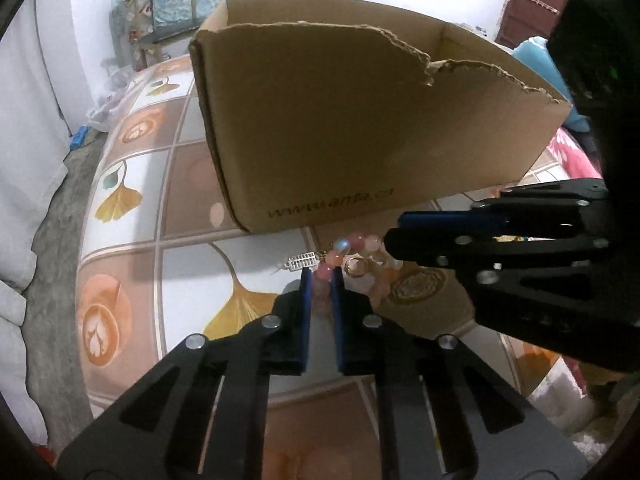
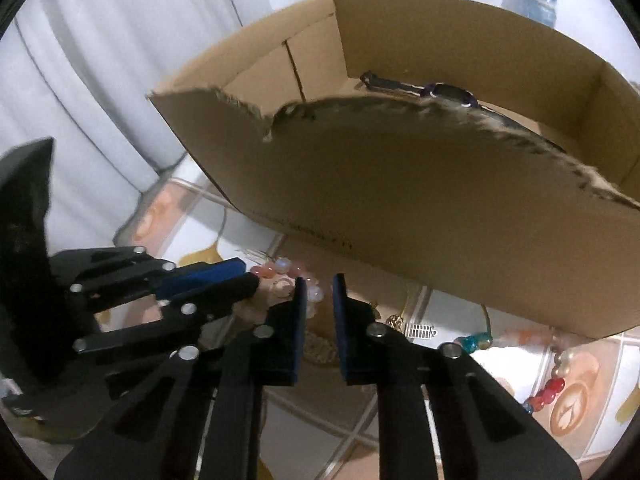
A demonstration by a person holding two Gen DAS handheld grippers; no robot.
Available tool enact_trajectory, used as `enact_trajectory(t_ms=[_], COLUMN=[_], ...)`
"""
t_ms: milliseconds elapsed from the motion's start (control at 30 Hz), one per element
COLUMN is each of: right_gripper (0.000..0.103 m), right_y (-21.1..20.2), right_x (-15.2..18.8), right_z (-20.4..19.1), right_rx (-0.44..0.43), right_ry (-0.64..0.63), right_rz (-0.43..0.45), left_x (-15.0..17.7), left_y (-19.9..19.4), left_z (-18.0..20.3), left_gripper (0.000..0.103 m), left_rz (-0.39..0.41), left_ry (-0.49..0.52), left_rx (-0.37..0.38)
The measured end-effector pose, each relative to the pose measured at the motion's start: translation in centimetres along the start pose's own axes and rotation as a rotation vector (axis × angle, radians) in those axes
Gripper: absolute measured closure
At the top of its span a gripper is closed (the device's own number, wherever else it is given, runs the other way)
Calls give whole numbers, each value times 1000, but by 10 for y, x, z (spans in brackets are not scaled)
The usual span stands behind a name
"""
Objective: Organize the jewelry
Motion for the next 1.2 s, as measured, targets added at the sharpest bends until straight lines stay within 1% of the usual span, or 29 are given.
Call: enact_trajectory(t_ms=[100, 233, 367, 467, 533, 633, 767, 833, 900, 1000, 1200], right_gripper=[97, 98, 98, 98, 98, 98, 98, 98, 98, 98, 98], right_y=[2, -2, -10, -10, -14, -24, -32, -28, -24, -19, -10], right_x=[0, 6, 20, 36, 42, 43, 31, 28, 27, 28, 31], right_z=[-3, -5, -2, 3, 4, 0, -15, -20, -21, -31, -36], right_rx=[1, 9, 25, 37, 36, -2, -77, -74, -75, -121, -127], right_ry=[-15, -31, -24, -5, 4, 10, -12, -31, -35, -30, -50], right_rz=[-10, -26, -46, -87, -89, -53, 6, 5, 2, -15, -45], left_x=[2, 8, 13, 23, 26, 34, 32, 32, 35, 37, 35], left_y=[-1, -4, -8, -13, -16, -23, -23, -24, -27, -30, -31], left_z=[2, 7, 16, 24, 25, 31, 28, 27, 23, 16, 8], left_gripper=[94, 94, 94, 94, 94, 94, 94, 94, 94, 94, 94], left_rz=[0, -4, -5, -13, -17, -24, -22, -23, -24, -21, -12], left_ry=[10, 24, 47, 60, 69, 76, 58, 68, 82, 76, 49], left_rx=[5, 17, 41, 48, 42, 25, 23, 14, -18, -41, -55])
Point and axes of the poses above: each gripper's, at about its wrist camera, not at the fingertips, and y roughly the way its jaws point, z to its right, x to its underside, the point moved 10 cm from there along y, roughly the way its jaws point, and after that the axes turned 4 degrees about z, right-handed, at the moved point
